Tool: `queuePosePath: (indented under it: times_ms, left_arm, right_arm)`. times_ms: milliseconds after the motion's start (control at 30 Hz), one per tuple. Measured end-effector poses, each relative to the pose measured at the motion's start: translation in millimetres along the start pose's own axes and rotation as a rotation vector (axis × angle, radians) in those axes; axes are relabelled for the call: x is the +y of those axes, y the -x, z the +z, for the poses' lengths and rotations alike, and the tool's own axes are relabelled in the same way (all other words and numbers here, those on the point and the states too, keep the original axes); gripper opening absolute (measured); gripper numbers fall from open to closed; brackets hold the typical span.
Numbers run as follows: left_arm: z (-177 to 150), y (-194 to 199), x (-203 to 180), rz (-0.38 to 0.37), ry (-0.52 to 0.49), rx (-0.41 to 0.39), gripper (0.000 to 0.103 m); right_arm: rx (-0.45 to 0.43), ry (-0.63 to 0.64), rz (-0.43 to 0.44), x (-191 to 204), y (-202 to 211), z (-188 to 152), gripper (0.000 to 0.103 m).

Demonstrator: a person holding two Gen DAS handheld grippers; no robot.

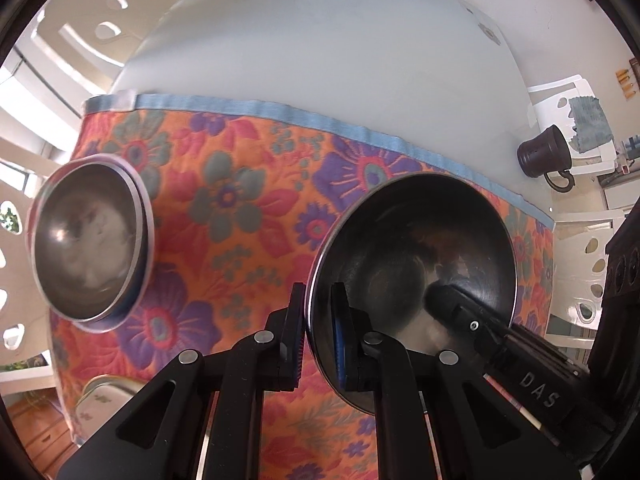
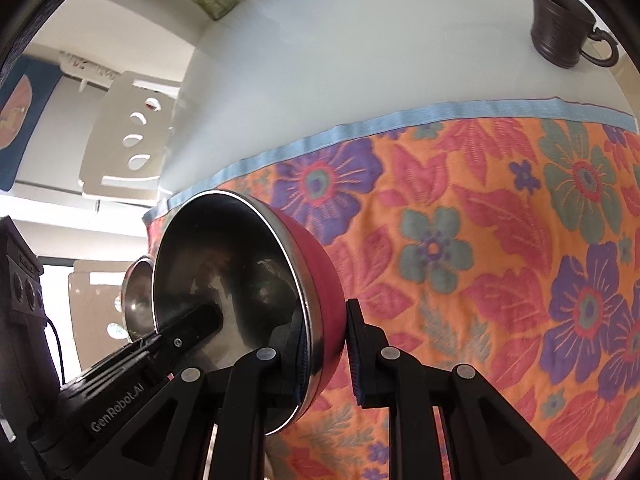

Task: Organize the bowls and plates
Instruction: 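Lift the pink-based steel bowl with both tools toward the nested bowls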

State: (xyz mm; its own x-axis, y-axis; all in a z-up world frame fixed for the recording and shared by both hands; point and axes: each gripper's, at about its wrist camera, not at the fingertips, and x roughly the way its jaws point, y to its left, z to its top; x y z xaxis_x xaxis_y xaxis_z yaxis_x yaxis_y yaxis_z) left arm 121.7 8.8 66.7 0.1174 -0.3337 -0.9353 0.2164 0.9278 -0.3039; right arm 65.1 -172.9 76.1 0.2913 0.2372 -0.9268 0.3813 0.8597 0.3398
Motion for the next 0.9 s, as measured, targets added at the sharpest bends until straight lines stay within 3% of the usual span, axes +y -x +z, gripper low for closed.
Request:
queuePosePath:
  times_ms: [900]
  left_arm:
    - [7, 46, 110, 0.005, 0.14, -0.066, 0.009]
  right_arm:
    - [0.046, 0.167, 0.016, 131, -29, -9, 0.018]
